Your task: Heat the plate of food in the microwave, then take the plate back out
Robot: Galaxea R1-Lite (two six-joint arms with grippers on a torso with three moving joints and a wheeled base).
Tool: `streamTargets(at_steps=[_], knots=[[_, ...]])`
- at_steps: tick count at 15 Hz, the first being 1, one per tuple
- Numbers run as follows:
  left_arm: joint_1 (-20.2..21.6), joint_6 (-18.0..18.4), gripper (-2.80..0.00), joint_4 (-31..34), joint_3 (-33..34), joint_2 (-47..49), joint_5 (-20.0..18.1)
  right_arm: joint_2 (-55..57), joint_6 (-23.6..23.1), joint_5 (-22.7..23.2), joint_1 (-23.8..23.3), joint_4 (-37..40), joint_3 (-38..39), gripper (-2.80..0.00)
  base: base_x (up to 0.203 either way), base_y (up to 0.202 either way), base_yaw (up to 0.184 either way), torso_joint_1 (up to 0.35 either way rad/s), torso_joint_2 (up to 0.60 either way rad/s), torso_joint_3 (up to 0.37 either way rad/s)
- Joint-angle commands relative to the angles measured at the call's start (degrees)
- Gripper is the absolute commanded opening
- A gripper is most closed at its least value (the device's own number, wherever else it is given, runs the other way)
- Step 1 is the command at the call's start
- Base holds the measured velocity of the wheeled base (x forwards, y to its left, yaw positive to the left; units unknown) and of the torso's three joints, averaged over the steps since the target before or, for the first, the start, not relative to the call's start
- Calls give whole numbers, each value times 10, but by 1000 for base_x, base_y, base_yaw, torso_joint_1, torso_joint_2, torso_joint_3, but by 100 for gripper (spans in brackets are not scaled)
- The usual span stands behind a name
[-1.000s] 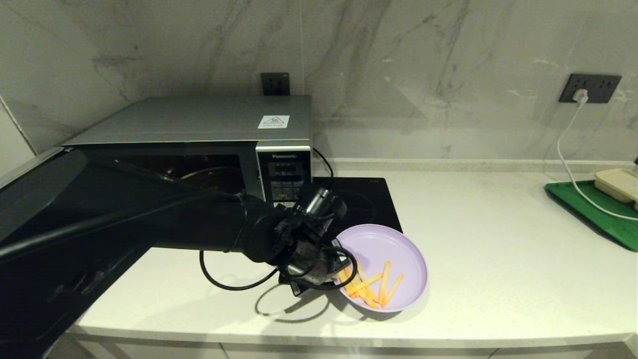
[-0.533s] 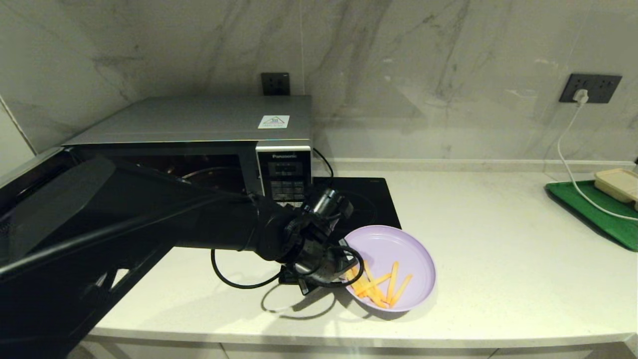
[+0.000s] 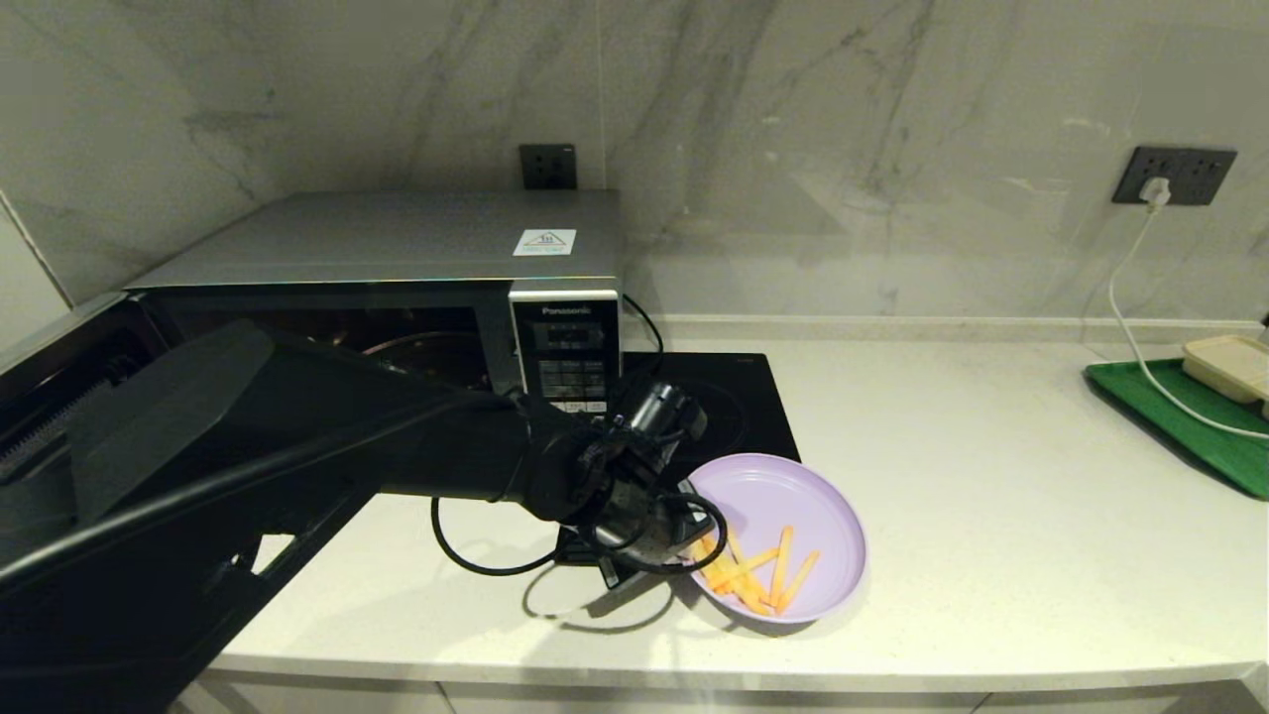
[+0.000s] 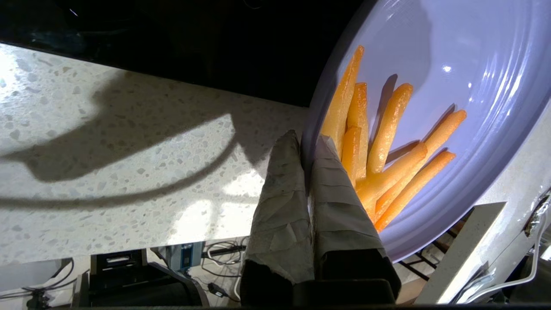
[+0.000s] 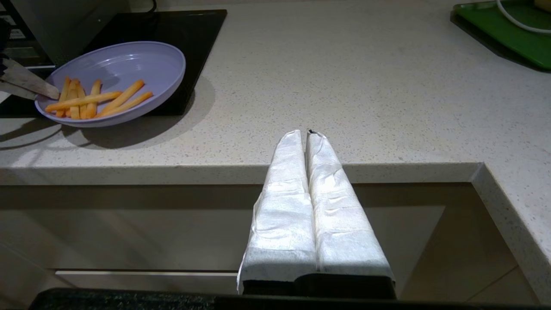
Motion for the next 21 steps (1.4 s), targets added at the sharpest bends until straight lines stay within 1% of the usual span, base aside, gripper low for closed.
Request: streamTargets(at_steps=[1, 3, 4, 5, 10, 13, 17, 18, 20, 21], knots=[[0, -4, -280, 2, -5, 9, -2, 0, 0, 0, 0, 0, 0, -280, 0, 0, 0, 0, 0, 0], [0, -4, -280, 3, -5, 11, -1, 0, 0, 0, 0, 0, 0, -280, 0, 0, 0, 0, 0, 0], [0, -4, -221, 3, -5, 12, -1, 0, 0, 0, 0, 0, 0, -280, 0, 0, 0, 0, 0, 0], [0, -4, 0, 2, -5, 13, -1, 0, 0, 0, 0, 0, 0, -280, 0, 0, 0, 0, 0, 0], [0, -3, 0, 2, -5, 15, 0, 0, 0, 0, 0, 0, 0, -280, 0, 0, 0, 0, 0, 0], [0, -3, 0, 4, -1, -5, 0, 0, 0, 0, 0, 0, 0, -280, 0, 0, 0, 0, 0, 0], [2, -3, 0, 54, 5, -63, 5, 0, 0, 0, 0, 0, 0, -280, 0, 0, 0, 0, 0, 0], [4, -2, 0, 60, 15, -84, 5, 0, 0, 0, 0, 0, 0, -280, 0, 0, 0, 0, 0, 0], [5, 4, 0, 62, 59, -122, 7, 0, 0, 0, 0, 0, 0, -280, 0, 0, 0, 0, 0, 0], [6, 8, 0, 61, 80, -140, 14, 0, 0, 0, 0, 0, 0, -280, 0, 0, 0, 0, 0, 0]])
